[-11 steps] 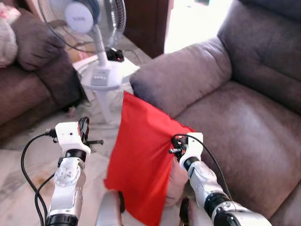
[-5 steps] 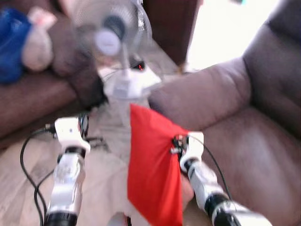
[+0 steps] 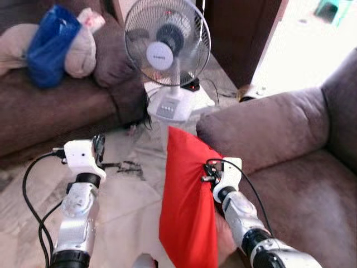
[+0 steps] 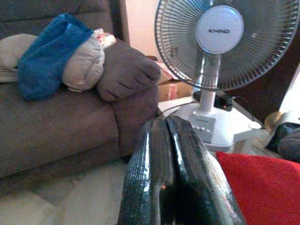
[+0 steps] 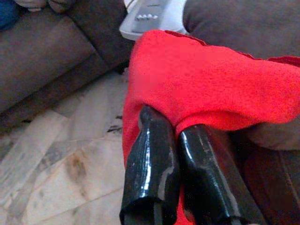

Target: Move the pillow to the sofa from floor

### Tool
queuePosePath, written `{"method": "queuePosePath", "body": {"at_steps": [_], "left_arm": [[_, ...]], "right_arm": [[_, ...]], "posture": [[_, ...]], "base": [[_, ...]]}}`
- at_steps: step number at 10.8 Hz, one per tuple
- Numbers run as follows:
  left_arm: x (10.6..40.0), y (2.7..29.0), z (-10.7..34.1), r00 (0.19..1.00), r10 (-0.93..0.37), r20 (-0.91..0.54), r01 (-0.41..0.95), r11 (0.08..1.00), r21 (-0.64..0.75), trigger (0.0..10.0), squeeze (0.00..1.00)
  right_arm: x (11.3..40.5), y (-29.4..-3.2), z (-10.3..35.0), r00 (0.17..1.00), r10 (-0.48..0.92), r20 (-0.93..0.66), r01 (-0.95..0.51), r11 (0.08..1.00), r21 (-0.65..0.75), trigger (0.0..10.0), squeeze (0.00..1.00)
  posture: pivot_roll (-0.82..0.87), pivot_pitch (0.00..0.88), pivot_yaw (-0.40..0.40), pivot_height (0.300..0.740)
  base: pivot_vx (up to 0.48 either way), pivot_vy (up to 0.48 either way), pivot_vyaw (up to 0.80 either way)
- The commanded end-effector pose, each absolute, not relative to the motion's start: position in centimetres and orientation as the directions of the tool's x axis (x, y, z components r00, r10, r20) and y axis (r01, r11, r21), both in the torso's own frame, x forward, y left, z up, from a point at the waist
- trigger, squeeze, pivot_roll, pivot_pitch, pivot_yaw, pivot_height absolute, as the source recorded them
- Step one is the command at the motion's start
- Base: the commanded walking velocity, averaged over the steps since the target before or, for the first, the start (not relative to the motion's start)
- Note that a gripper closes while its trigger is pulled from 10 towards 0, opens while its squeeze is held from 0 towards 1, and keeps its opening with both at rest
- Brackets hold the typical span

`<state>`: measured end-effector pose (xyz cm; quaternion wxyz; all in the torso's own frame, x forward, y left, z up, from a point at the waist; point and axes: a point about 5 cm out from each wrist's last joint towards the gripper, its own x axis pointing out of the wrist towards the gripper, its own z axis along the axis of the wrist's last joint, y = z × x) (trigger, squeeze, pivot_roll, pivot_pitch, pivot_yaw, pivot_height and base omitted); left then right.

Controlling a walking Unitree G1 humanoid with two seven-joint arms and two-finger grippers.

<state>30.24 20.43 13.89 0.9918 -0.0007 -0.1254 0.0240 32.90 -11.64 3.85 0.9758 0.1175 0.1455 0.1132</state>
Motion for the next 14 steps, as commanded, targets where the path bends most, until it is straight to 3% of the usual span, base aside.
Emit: {"method": "queuePosePath", "body": {"at_steps": [1, 10, 14], "left_arm": [[30.0, 20.7, 14.1, 0.968, 0.038, 0.249, -0.045, 0.999, 0.021, 10.0, 0.0], [30.2, 20.7, 14.6, 0.969, -0.002, 0.246, -0.012, 0.998, 0.055, 10.0, 0.0], [30.3, 20.6, 14.8, 0.968, -0.001, 0.251, -0.013, 0.998, 0.055, 10.0, 0.0]], "right_arm": [[34.5, -11.8, 6.5, 0.964, 0.235, -0.126, -0.198, 0.947, 0.252, 10.0, 0.0], [35.7, -10.9, 9.6, 0.969, 0.245, 0.036, -0.246, 0.937, 0.247, 10.0, 0.0], [35.5, -11.2, 9.1, 0.971, 0.239, 0.025, -0.237, 0.938, 0.254, 10.0, 0.0]], "posture": [[0.19, 0.113, 0.0, 0.74], [0.19, 0.08, 0.044, 0.74], [0.19, 0.08, 0.042, 0.74]], "base": [[0.0, 0.0, 0.0], [0.0, 0.0, 0.0], [0.0, 0.0, 0.0]]}}
